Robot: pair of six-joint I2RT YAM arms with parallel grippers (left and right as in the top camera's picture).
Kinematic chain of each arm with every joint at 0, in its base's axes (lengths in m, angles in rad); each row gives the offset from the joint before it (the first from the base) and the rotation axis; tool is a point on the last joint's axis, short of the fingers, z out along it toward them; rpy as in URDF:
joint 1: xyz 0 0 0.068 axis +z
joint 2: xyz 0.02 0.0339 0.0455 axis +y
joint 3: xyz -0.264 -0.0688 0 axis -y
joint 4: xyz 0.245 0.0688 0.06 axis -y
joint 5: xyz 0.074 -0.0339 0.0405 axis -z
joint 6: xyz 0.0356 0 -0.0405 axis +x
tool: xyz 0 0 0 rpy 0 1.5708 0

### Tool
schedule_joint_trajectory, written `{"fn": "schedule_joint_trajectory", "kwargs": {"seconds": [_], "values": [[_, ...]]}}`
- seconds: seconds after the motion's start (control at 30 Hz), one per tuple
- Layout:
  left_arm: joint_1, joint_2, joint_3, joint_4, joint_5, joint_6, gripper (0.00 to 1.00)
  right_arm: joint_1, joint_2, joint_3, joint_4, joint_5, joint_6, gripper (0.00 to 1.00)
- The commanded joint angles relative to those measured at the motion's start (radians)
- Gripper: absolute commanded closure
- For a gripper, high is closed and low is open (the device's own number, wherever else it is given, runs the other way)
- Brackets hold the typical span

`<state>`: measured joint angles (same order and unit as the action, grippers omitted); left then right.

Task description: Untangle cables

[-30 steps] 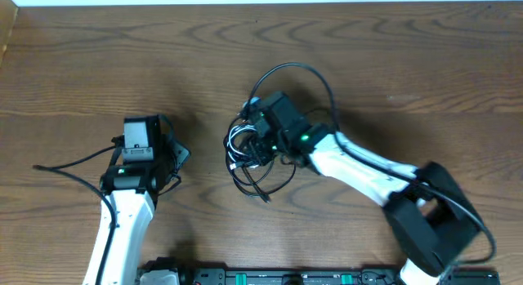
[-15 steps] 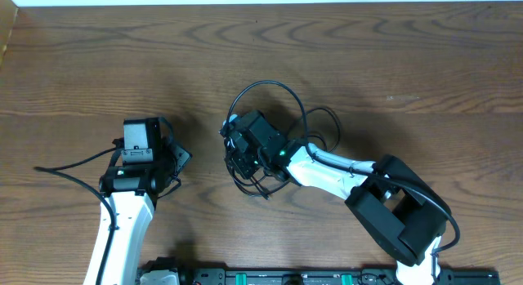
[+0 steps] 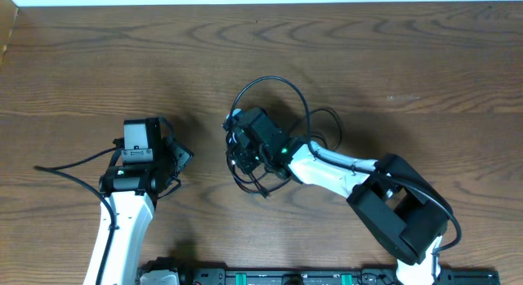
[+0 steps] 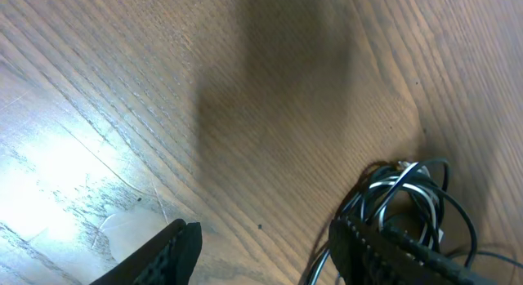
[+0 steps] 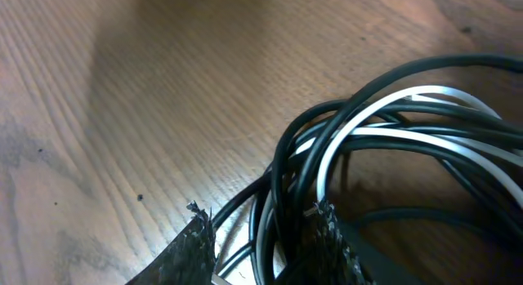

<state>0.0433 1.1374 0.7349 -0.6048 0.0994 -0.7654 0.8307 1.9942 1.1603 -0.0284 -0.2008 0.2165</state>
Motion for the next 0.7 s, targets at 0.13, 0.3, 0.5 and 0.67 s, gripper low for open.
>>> {"fn": "schedule_joint_trajectory", "kwargs": {"seconds": [0.13,0.3,0.5,0.67], "values": [[0.004,0.007,0.009,-0.008,-0.006,0.010,0.41,-0.028,-0.037,0.019,-0.007,0.029,0.014,0.67],[0.004,0.007,0.009,-0.008,-0.006,0.010,0.37,-0.040,-0.035,0.019,-0.024,0.052,0.002,0.66],[0.004,0.007,0.009,-0.008,-0.006,0.010,0.37,-0.059,-0.011,0.018,-0.033,0.068,0.002,0.70],[0.004,0.007,0.009,-0.008,-0.006,0.010,0.36,-0.053,-0.002,0.018,-0.055,0.040,0.003,0.71]]}}
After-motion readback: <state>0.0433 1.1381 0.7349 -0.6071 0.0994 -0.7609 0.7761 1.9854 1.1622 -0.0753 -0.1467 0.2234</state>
